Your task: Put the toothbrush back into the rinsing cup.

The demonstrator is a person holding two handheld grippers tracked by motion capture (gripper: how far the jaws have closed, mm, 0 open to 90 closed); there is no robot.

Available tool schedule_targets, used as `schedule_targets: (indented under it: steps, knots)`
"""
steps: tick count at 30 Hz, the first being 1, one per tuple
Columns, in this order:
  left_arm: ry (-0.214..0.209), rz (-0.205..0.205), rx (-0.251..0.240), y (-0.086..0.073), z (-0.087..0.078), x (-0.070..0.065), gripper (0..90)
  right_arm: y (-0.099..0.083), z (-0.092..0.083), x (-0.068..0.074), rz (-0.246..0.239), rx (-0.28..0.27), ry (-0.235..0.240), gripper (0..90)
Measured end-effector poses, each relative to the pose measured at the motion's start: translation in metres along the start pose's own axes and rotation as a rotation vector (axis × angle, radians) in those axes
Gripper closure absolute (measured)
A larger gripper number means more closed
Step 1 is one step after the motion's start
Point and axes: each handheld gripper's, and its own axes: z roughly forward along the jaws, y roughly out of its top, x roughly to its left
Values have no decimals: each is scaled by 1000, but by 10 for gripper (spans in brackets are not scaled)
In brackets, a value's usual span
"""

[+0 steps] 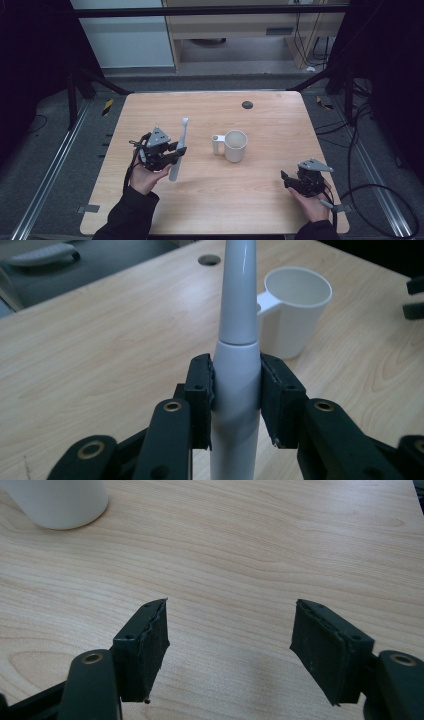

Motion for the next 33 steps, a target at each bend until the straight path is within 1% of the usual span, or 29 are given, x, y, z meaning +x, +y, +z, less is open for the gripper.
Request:
schedule_targets:
  steps: [4, 9, 13, 14, 18, 27, 28, 33]
  knots:
    - [14, -7, -46, 3, -2, 0, 672, 0, 0, -1, 0, -3, -4, 299]
    - [33, -6, -95, 8, 0, 0, 672, 0, 1, 0, 1, -5, -3, 290]
    - [41, -20, -144, 14, 2, 1, 672, 0, 1, 1, -3, -5, -2, 284]
    - [41, -27, -164, 18, 3, 1, 672, 0, 1, 1, -1, -5, -4, 284]
    - [29, -46, -216, 29, 7, 1, 671, 0, 1, 1, -2, -5, -5, 281]
    - [14, -63, -314, 45, 19, -4, 671, 0, 2, 1, -9, -3, -8, 278]
    - [9, -70, -328, 48, 20, -4, 672, 0, 2, 1, -10, -3, -7, 278]
    - [3, -85, -368, 55, 25, -5, 671, -1, 2, 1, -8, -1, -8, 276]
